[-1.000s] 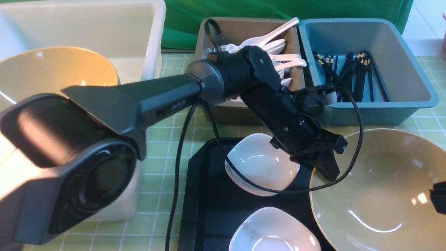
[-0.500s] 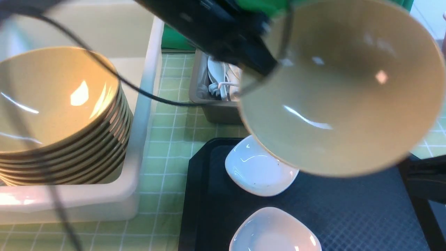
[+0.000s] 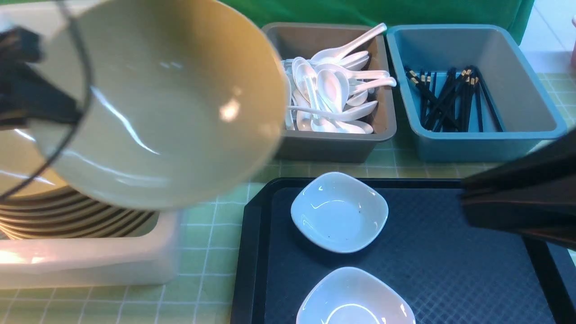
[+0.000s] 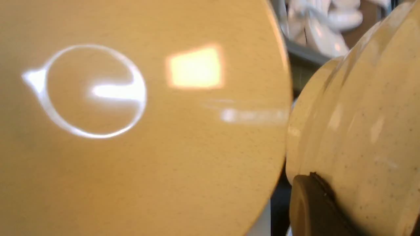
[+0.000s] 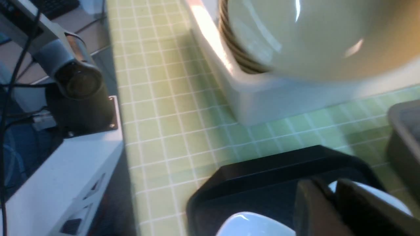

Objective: On green table put chopsticks spoon bowls plates into blue grey white boxes.
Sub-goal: 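Place the tan bowl onto the bowl stack in the left bin with the left gripper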

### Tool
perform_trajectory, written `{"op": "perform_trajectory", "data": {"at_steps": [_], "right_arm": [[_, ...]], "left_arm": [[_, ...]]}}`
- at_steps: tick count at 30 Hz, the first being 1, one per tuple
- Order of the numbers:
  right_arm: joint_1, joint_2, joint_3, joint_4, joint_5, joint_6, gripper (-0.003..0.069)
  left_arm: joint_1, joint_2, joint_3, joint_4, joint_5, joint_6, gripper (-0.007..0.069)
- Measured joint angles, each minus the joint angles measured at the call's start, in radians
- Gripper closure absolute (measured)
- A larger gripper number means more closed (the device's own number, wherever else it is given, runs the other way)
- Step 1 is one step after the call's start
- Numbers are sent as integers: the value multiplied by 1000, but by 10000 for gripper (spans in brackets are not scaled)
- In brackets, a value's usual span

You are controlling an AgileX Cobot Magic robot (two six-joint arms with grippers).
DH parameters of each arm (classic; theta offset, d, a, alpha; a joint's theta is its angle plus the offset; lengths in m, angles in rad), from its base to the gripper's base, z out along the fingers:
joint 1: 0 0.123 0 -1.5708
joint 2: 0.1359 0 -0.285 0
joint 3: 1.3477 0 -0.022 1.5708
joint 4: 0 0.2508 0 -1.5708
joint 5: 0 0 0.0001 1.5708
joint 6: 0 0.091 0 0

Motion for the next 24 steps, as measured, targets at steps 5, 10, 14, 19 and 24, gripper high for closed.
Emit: {"op": "perform_trajectory", "data": {"at_steps": [5, 10, 14, 19, 24], "right_arm": [[57, 70, -8, 0, -8, -9, 558], [75, 81, -8, -1, -13, -27, 552], [77, 81, -8, -1, -15, -31, 547], [77, 81, -8, -1, -16, -31, 540], [78, 81, -8, -2, -17, -31, 536]], "left_arm": [[198, 19, 7, -61, -38, 3, 609], [244, 95, 7, -22, -48, -19, 609], [244, 161, 8, 44, -43, -57, 609], [252, 198, 10, 77, -49, -73, 610], [254, 201, 10, 107, -50, -108, 610]]}}
